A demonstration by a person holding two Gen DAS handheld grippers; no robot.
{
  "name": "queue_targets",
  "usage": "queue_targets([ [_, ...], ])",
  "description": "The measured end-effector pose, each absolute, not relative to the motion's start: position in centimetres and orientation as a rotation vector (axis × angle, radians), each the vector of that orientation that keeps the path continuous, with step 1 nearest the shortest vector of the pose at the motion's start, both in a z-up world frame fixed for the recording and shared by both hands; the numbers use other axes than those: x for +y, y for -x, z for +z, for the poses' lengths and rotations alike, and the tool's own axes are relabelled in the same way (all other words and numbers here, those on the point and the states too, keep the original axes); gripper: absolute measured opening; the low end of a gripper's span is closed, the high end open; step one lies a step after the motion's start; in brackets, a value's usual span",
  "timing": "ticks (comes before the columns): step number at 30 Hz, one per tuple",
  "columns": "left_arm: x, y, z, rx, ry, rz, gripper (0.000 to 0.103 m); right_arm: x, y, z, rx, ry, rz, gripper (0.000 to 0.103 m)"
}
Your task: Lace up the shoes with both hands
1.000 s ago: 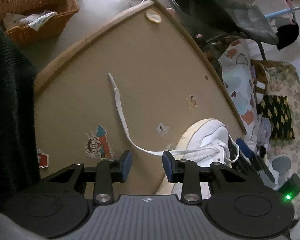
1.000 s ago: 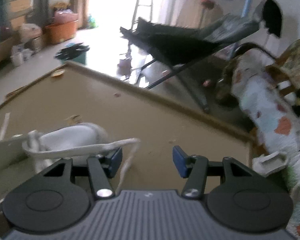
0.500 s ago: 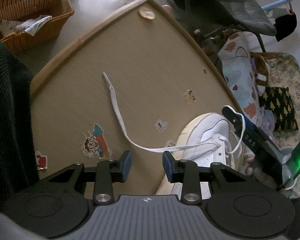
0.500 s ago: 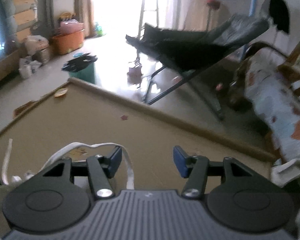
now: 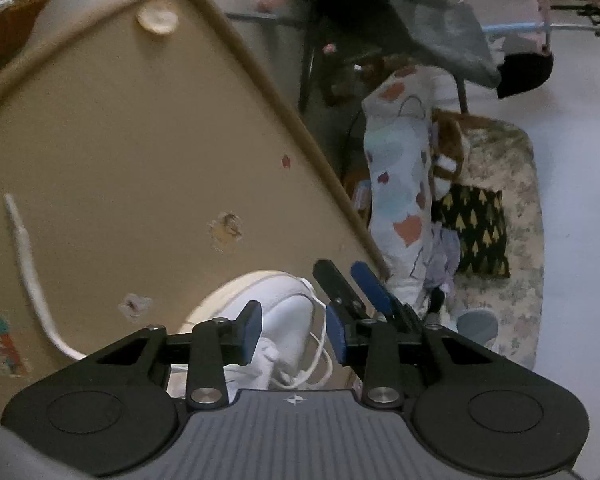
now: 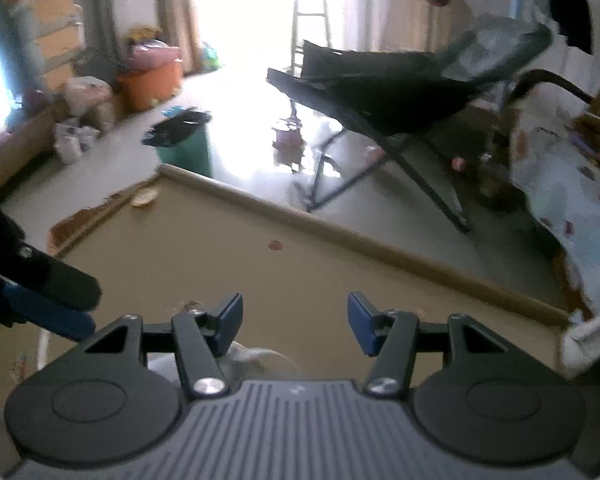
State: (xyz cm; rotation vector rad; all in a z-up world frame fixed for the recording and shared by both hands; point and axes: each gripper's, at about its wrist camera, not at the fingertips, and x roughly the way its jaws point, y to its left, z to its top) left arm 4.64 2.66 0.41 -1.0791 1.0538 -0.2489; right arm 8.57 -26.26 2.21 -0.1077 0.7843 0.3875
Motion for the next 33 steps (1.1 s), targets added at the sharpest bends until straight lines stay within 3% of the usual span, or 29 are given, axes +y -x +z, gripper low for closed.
queue_targets([
  [8, -0.8, -5.6, 0.3, 1.120, 1.039, -0.335, 0.038, -32.9, -6.3, 2.8, 1.002, -0.236, 0.277, 0.057],
  [14, -2.9, -6.6, -0.3, 1.166, 0.991, -0.360, 0.038, -35.5, -4.6, 0.5, 1.131, -0.645, 0.215, 0.056],
  [23, -6.6, -8.3, -1.0, 1.213, 0.892, -0.390, 0.037, -31.9, -4.2, 0.8, 1.146, -0.423, 0.229, 0.054],
  [27, -8.6, -8.8, -0.2, 1.217, 0.760, -0.398, 0.028, -32.3, -3.5, 1.5, 1.127, -0.358, 0.228, 0.054],
  [28, -8.9, -9.0, -0.1, 1.221, 0.730, -0.394, 0.009, -32.6, -3.3, 1.5, 1.124, -0.355, 0.226, 0.054],
  [29, -9.1, -9.1, 0.0, 1.225, 0.705, -0.391, 0.005, -32.7, -3.1, 1.6, 1.121, -0.353, 0.225, 0.054],
  [33, -9.3, -8.7, 1.0, 1.179, 0.705, -0.465, 0.002, -32.7, -2.0, 2.4, 1.052, -0.292, 0.250, 0.055],
])
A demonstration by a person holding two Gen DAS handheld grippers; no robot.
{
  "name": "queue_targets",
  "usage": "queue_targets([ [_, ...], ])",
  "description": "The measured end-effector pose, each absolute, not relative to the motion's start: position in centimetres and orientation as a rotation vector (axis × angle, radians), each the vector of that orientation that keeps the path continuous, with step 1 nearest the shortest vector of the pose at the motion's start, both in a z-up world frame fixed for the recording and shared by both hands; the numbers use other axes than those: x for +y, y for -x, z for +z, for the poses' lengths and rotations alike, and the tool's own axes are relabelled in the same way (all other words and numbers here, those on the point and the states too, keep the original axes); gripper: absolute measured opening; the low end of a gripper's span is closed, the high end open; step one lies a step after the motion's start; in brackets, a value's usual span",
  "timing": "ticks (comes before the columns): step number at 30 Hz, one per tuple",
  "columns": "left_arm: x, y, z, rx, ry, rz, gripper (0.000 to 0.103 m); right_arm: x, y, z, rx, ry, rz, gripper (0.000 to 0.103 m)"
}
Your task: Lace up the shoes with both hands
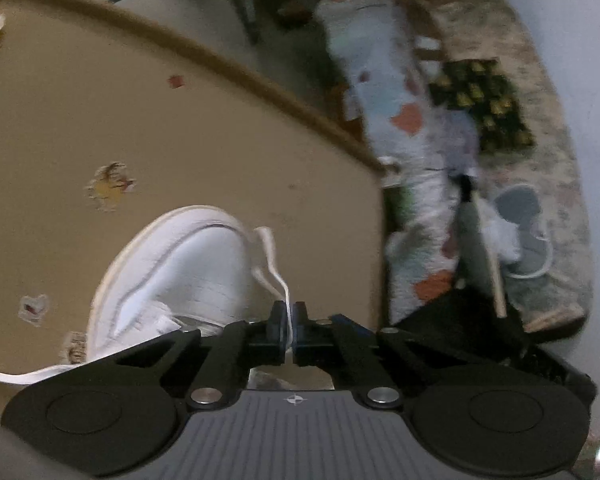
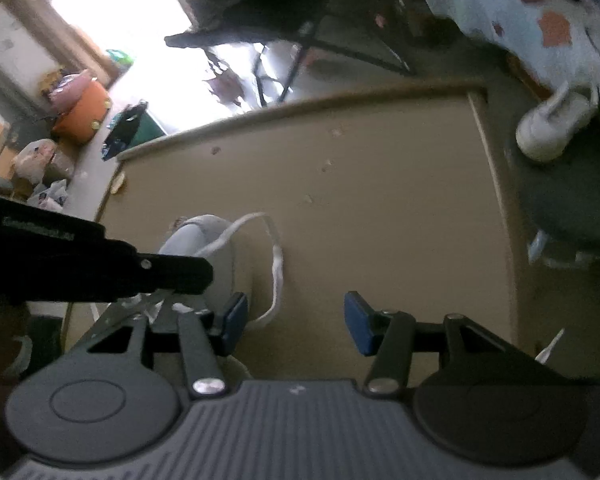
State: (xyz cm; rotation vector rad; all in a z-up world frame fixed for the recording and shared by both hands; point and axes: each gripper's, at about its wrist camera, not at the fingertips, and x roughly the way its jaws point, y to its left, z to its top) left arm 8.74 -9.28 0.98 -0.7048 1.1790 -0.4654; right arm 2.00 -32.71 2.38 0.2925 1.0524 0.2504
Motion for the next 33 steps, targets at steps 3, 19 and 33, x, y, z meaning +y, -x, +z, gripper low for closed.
queue_targets([
  [3, -9.0, -7.9, 1.9, 1.133, 0.723, -0.534, 0.002, -31.9, -0.8, 3.6, 0.928, -0.157, 0.285, 0.056],
  [19, -7.7, -3.8, 2.0, 1.072, 0.728, -0.715, 0.002, -28.1, -1.4, 1.4, 0.730, 0.134, 0.297, 0.058],
  [33, -5.8, -1.7, 0.5, 1.108, 0.755, -0.747, 0.004, -29.9, -1.9, 2.0, 0.710, 0.043, 0.110, 0.011],
])
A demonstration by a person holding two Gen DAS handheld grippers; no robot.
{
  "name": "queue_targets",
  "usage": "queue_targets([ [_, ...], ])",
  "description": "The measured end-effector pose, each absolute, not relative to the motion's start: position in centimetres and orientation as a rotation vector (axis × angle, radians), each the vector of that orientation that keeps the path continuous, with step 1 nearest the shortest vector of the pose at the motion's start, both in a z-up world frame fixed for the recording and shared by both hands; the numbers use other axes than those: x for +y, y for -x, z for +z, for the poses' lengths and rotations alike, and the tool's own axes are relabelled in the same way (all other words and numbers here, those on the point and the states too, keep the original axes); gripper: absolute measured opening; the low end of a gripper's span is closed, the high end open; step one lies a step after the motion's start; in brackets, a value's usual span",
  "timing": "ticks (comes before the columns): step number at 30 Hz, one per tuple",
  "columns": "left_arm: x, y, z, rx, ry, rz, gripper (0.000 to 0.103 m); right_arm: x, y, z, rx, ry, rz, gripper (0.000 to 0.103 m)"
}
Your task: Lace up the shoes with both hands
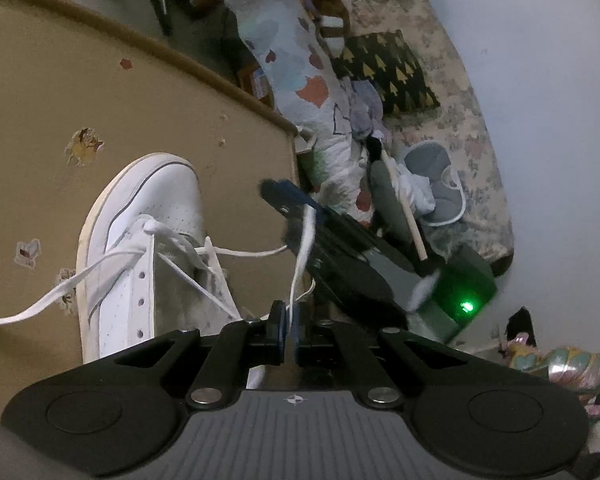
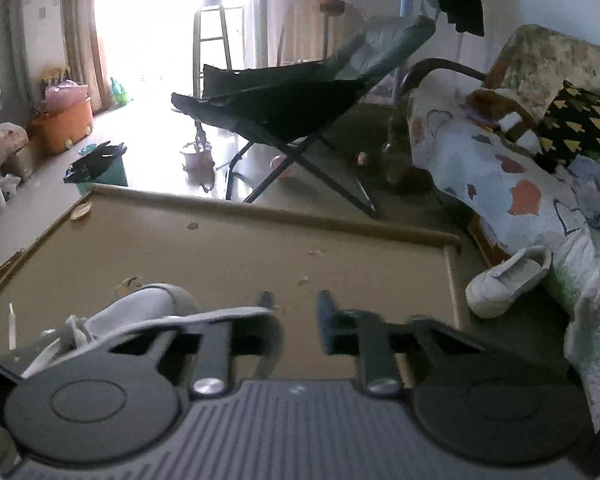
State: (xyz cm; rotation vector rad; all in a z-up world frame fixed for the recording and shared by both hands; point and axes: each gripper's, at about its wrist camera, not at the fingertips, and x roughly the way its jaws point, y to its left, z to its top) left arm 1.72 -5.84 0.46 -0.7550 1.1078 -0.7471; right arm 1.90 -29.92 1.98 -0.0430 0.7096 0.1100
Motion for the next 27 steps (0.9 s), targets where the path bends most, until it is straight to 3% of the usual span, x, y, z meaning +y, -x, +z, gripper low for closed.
queue_targets([
  [5, -5.6, -1.4, 0.5, 1.094, 0.726, -0.671, 0.010, -30.7, -0.3, 2.5, 0.778, 0.046, 0.070, 0.005],
  [7, -5.0, -1.1, 0.7, 1.069, 0.730, -0.624, 0.017, -31.2, 0.5, 2.5, 0.819, 0.020, 0.048, 0.005],
  [9, -4.0, -0.7, 0.8, 1.037, 0.759, -0.584, 0.035, -31.4, 1.4, 2.3, 0.848, 0.012, 0.032, 0.004],
  [12, -2.3, 0.1, 1.0, 0.983, 0.794, -0.507, 0.042, -31.4, 2.2, 1.7, 0.884, 0.010, 0.014, 0.005],
  [27, 1.5, 2.2, -0.6, 1.001, 1.193, -0.153, 0.044, -30.5, 2.1, 0.4, 0.950, 0.055, -0.016, 0.005],
])
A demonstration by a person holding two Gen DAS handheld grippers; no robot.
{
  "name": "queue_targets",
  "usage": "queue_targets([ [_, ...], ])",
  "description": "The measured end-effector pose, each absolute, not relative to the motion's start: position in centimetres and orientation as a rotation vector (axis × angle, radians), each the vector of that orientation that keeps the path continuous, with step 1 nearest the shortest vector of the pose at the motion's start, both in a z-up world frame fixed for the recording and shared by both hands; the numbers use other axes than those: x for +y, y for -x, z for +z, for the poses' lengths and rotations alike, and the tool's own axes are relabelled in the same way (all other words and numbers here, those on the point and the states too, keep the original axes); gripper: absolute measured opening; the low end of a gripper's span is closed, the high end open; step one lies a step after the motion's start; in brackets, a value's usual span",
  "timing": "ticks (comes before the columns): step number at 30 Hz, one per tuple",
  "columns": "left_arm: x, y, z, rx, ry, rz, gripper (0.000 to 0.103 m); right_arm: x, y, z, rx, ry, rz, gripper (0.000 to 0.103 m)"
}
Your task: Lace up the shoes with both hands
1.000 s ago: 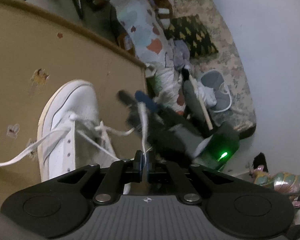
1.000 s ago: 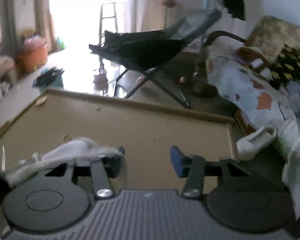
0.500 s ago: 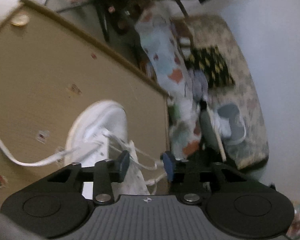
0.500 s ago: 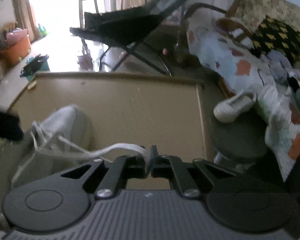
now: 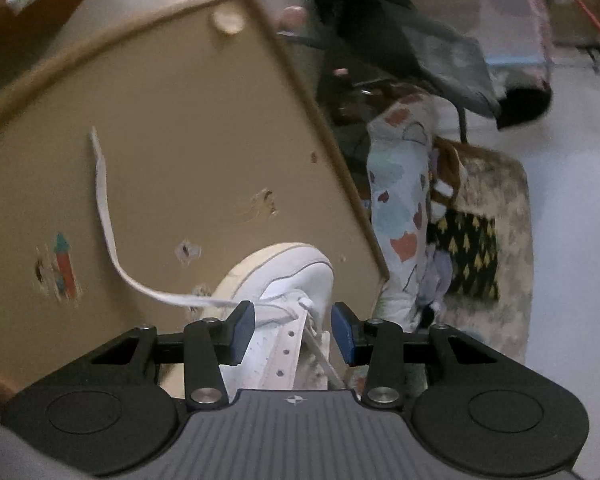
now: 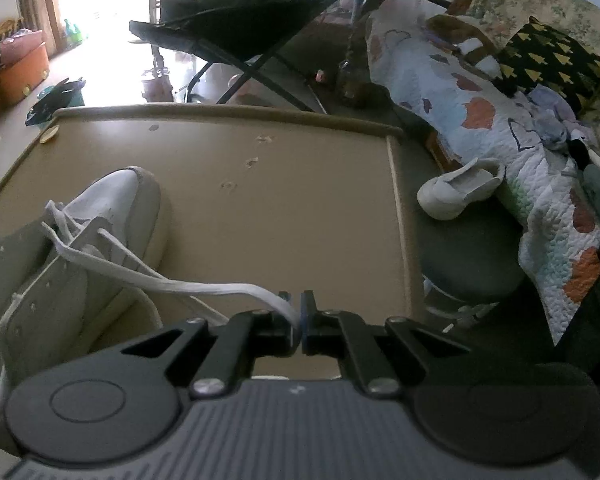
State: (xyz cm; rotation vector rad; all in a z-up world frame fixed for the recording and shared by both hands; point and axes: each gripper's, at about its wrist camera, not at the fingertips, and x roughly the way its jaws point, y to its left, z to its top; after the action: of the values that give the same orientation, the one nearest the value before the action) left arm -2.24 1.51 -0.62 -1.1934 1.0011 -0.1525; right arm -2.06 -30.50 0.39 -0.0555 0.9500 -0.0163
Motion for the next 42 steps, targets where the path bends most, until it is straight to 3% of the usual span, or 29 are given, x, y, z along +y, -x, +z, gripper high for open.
queue_targets([
  [14, -0.7, 1.0, -2.1, 1.013, 1.382, 0.045, 0.044, -30.0, 2.5, 0.7, 0.933, 0.070, 0.012, 0.005],
  [16, -0.6, 1.1, -2.3, 1.009, 1.408, 0.079, 0.040, -30.0, 2.4, 0.7, 0.930, 0.075, 0.014, 0.006],
  [19, -0.8, 1.1, -2.1, 1.038, 1.368, 0.126, 0.010, -29.9, 2.5, 0.7, 0.929, 0.078, 0.016, 0.006],
  [23, -0.6, 1.5, -2.0, 1.025, 1.340, 0.127, 0.002, -30.0, 2.4, 0.7, 0.932, 0.075, 0.015, 0.005],
  [42, -0.7, -3.6, 0.5, 1.000, 0.744, 0.008, 0.002, -30.0, 2.5, 0.7, 0.928, 0.076, 0.018, 0.006],
])
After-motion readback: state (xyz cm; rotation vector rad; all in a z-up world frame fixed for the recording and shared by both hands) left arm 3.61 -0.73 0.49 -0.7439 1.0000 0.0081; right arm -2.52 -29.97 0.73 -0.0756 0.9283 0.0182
